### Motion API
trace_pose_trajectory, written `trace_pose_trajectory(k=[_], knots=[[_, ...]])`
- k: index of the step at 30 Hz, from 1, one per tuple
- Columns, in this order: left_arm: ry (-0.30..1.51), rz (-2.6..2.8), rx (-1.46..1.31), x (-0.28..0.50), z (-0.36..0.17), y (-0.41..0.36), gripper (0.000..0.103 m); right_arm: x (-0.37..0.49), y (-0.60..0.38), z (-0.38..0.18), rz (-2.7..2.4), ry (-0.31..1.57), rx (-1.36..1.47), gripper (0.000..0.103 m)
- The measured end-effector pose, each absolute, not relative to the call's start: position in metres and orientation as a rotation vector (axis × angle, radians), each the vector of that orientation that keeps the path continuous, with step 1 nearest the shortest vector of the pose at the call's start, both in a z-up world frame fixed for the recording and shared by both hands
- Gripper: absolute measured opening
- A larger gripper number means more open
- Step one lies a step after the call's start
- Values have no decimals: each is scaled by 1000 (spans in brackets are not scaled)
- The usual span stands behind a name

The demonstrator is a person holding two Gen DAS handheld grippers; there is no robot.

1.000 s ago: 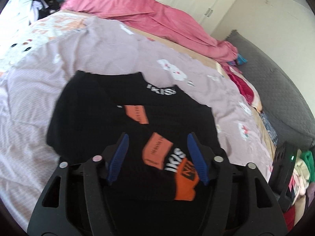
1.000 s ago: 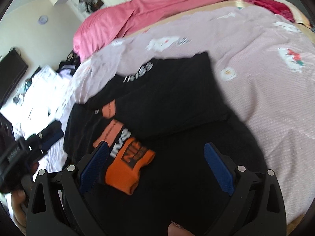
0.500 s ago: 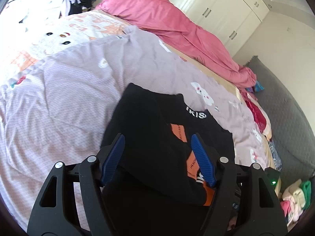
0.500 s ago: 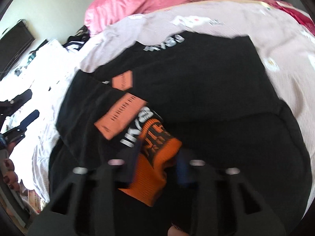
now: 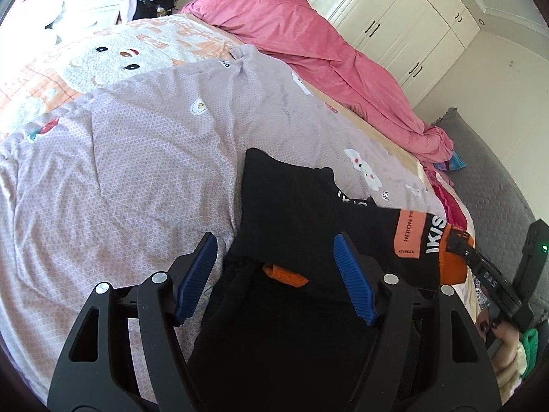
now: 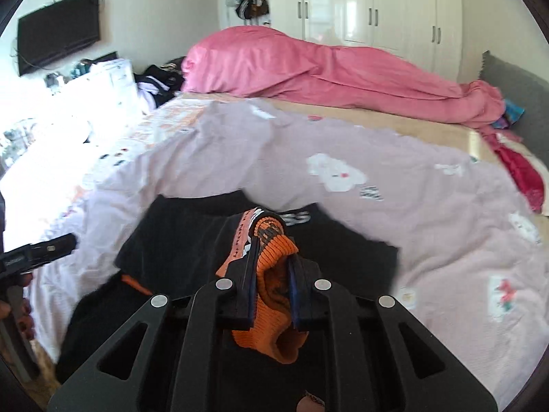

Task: Fold small clothes
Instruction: 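Grasp the orange cuff with the right gripper, then lay the cuff flat beside the other cuff and open the right gripper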

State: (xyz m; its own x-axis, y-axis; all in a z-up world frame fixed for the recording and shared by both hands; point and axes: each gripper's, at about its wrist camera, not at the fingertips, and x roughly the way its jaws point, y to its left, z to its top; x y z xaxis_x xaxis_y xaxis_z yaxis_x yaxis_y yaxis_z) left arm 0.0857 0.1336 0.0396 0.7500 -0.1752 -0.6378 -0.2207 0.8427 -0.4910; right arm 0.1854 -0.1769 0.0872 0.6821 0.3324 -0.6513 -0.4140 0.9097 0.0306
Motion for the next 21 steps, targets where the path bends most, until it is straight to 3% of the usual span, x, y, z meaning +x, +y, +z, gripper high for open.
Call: trace_pose_trajectory(k=[11, 21], knots=[[757, 20, -554, 95, 34, 124, 63, 194, -195, 43, 338, 784, -125, 17], [775, -6, -529, 106, 30, 111, 63, 191, -205, 35, 299, 785, -115, 18]])
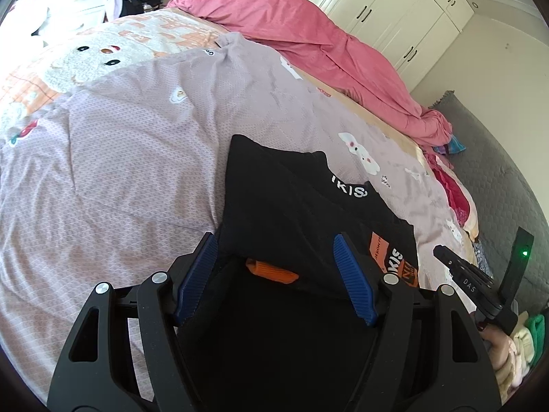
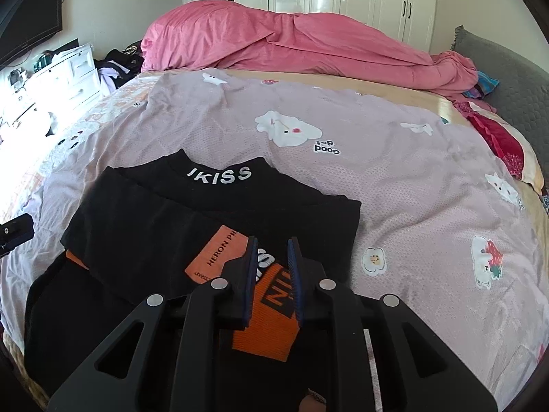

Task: Fold small clothes
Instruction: 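Lay the cuff flat beside the other cuff and open the right gripper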

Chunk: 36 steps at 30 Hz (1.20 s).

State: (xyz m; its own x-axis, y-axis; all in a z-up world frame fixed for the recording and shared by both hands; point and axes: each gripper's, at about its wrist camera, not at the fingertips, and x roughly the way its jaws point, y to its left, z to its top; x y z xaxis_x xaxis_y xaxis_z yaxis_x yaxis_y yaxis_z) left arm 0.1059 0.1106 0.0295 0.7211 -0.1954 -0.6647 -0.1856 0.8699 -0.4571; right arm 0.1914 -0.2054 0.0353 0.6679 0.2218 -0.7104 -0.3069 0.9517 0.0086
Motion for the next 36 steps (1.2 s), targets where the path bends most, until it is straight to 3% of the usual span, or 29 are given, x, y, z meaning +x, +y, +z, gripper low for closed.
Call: trace_pose_trajectory(k=[3, 11, 25, 31, 36], knots=[[780, -14, -510, 112, 30, 105, 63, 189, -209, 34, 294, 788, -106, 24], [794, -50, -415, 135, 32, 80, 63, 183, -209, 26, 309, 813, -88, 29], [868, -138, -312, 172, 20, 45, 62, 173, -183, 27, 410, 827, -93, 31], [988, -100, -212, 191, -5, 41, 62, 174, -165, 22, 440, 840, -109, 32], [1027, -85, -235, 191, -26, 55, 57, 177, -149, 18, 467, 848, -113, 33]])
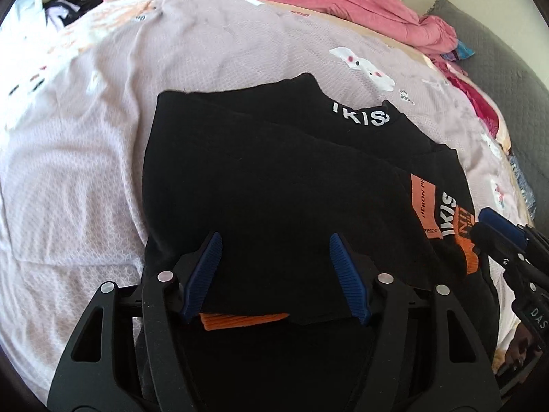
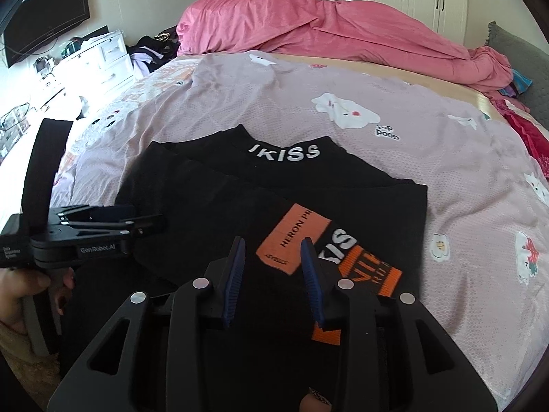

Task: Fold small clothes
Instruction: 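Lay the cuff flat beside the other cuff and open the right gripper, then move both open grippers back along the shirt body toward the hem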

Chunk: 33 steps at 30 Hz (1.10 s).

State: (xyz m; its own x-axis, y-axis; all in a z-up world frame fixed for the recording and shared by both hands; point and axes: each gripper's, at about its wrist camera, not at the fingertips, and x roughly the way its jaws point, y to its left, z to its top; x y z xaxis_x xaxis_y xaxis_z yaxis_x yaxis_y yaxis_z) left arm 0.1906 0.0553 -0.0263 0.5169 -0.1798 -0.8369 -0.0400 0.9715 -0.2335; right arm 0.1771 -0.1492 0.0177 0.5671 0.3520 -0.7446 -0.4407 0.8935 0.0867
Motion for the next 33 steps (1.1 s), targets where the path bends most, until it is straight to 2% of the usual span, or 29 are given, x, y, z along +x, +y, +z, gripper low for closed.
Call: trace_pose_trajectory(k=[6, 11, 13, 16, 29, 33], knots=[[1016, -97, -246, 185, -26, 62, 57, 183, -132, 12, 508, 863, -119, 36], [1005, -102, -263, 180, -26, 66, 57, 195, -136, -16, 481, 958, -107, 36], [1002, -103, -270, 177, -25, 68, 57, 197, -145, -28, 439, 992, -107, 41], [999, -108, -280, 176, -24, 69, 57, 194, -161, -39, 455, 1002, -46, 41], [986, -94, -273, 173, -21, 68, 57, 182, -166, -31, 435, 982, -17, 44], [981, -91, -281, 172, -20, 68, 57, 177, -168, -26, 438, 977, 7, 48]])
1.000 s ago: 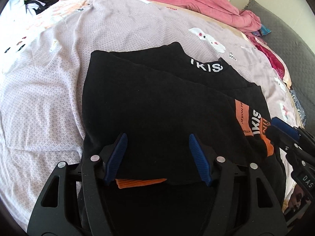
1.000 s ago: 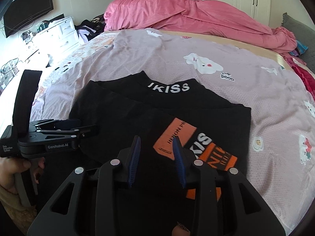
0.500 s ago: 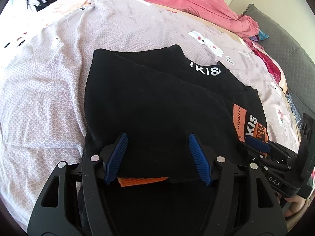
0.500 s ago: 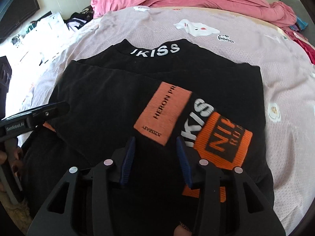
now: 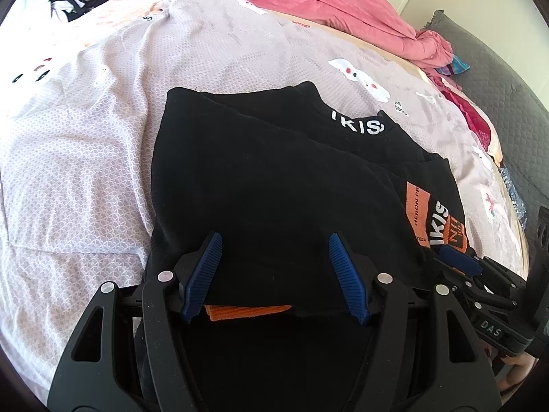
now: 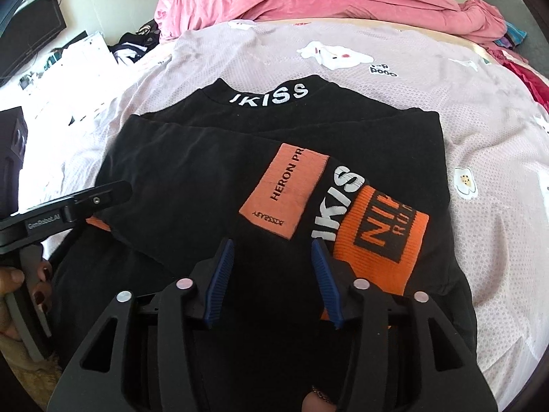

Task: Fold small clothes
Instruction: 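Move both open grippers back along the shirt body toward the hem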

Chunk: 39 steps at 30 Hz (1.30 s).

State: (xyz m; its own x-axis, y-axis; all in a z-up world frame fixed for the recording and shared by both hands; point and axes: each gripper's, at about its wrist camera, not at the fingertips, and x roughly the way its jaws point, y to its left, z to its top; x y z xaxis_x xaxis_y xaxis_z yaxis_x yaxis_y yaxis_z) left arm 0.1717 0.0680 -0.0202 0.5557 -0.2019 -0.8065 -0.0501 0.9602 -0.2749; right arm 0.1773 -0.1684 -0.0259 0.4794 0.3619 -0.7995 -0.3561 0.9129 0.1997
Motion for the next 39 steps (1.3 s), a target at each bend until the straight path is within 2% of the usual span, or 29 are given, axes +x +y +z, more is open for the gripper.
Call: trace_pose_trajectory(k=[6, 10, 13, 15, 26, 31, 32, 34, 35, 39], knots=[[975, -88, -275, 170, -19, 66, 58, 170, -170, -18, 440, 973, 31, 55], [969, -89, -278, 167, -17, 66, 61, 166, -173, -14, 440, 974, 57, 65], [962, -90, -283, 164, -15, 65, 63, 163, -175, -12, 436, 977, 62, 66], [958, -90, -280, 161, -14, 65, 63, 163, -176, -12, 429, 981, 66, 73], [928, -68, -291, 140, 2, 68, 68, 151, -185, 3, 421, 949, 105, 84], [915, -56, -294, 131, 8, 70, 74, 144, -187, 11, 428, 923, 112, 84], [912, -55, -292, 129, 9, 70, 77, 143, -188, 13, 429, 916, 112, 85], [907, -45, -276, 125, 14, 69, 85, 139, -189, 18, 423, 899, 114, 94], [907, -42, -270, 123, 15, 69, 90, 138, -190, 19, 423, 891, 115, 94], [890, -28, -248, 115, 24, 67, 93, 132, -194, 26, 418, 868, 118, 96]])
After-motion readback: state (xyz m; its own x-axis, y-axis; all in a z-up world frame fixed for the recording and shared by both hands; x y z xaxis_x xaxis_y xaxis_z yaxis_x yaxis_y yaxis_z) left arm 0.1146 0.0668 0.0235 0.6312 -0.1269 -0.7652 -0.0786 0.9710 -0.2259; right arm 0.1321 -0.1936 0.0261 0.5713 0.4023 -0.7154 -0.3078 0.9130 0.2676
